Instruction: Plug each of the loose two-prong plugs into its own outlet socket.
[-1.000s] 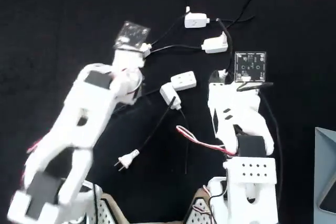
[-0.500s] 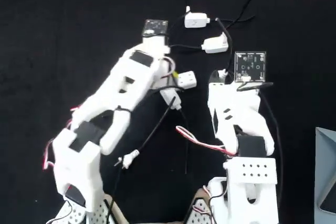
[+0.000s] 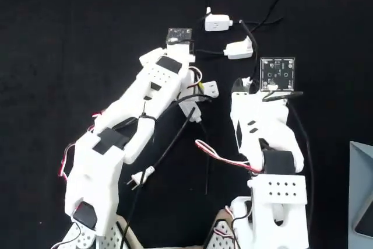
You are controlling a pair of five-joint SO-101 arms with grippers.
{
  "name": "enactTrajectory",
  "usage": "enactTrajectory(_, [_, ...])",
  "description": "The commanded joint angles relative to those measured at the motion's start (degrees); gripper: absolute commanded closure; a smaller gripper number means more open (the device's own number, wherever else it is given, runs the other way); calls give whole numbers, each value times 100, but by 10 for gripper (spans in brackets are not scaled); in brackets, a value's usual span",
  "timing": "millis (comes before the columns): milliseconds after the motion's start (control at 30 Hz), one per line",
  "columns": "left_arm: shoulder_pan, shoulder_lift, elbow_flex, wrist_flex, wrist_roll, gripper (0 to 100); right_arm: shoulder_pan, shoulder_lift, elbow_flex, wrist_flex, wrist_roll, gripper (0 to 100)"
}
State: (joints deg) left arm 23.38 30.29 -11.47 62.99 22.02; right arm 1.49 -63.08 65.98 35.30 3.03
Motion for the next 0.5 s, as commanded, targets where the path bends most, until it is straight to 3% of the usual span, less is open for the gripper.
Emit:
enactTrajectory(0, [48, -167, -154, 457, 9, 748, 26, -57, -171, -105, -79, 986])
enactTrajectory(200, [13, -202, -136, 651, -9, 963, -149, -31, -163, -88, -79, 986])
enactTrajectory(467, [-154, -642, -857, 1644, -9, 971, -141, -31, -163, -97, -79, 986])
